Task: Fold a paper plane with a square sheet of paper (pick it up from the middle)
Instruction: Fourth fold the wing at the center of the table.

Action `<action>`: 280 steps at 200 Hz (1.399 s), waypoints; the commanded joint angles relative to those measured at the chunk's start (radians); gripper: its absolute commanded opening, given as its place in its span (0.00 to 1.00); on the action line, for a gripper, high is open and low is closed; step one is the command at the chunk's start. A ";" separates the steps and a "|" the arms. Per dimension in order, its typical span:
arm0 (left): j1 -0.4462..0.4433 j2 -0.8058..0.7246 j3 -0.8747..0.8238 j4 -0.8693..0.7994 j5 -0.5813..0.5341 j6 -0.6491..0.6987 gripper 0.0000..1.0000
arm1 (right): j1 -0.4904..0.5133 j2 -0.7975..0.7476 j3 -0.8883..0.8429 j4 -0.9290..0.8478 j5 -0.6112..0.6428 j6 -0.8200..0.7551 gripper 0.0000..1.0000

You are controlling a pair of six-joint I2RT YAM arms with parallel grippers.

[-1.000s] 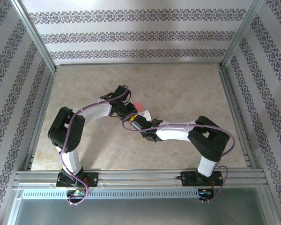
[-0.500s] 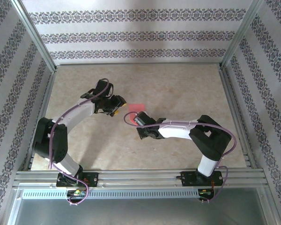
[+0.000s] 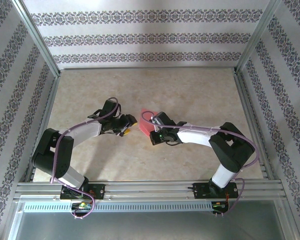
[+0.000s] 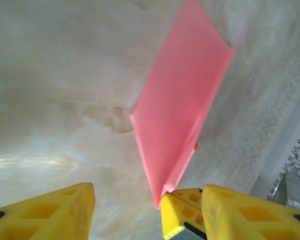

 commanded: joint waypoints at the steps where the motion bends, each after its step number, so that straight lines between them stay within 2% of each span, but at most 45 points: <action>1: -0.034 0.050 0.014 0.144 0.070 -0.027 0.62 | -0.009 -0.029 -0.006 -0.032 -0.047 -0.044 0.09; 47: -0.064 0.171 0.116 0.108 0.098 -0.004 0.61 | -0.011 -0.033 -0.003 -0.070 -0.045 -0.122 0.10; 68: -0.072 0.211 0.159 0.064 0.102 0.020 0.56 | -0.013 -0.033 0.002 -0.082 -0.046 -0.153 0.10; 133: -0.086 0.254 0.203 0.037 0.114 0.044 0.28 | -0.023 -0.040 0.002 -0.089 -0.038 -0.171 0.10; 154: -0.090 0.254 0.217 0.000 0.111 0.060 0.15 | -0.024 -0.060 0.001 -0.093 -0.009 -0.163 0.16; 176: -0.093 0.243 0.232 -0.044 0.086 0.044 0.06 | -0.023 -0.134 -0.024 -0.100 0.079 -0.140 0.35; 194: -0.099 0.232 0.259 -0.108 0.041 0.010 0.01 | -0.016 -0.220 -0.070 -0.074 0.169 -0.128 0.45; 229: -0.112 0.244 0.297 -0.143 0.025 -0.064 0.00 | 0.054 -0.286 -0.102 -0.059 0.351 -0.140 0.49; 280: -0.122 0.255 0.332 -0.189 0.008 -0.078 0.00 | 0.144 -0.167 -0.047 -0.070 0.522 -0.166 0.49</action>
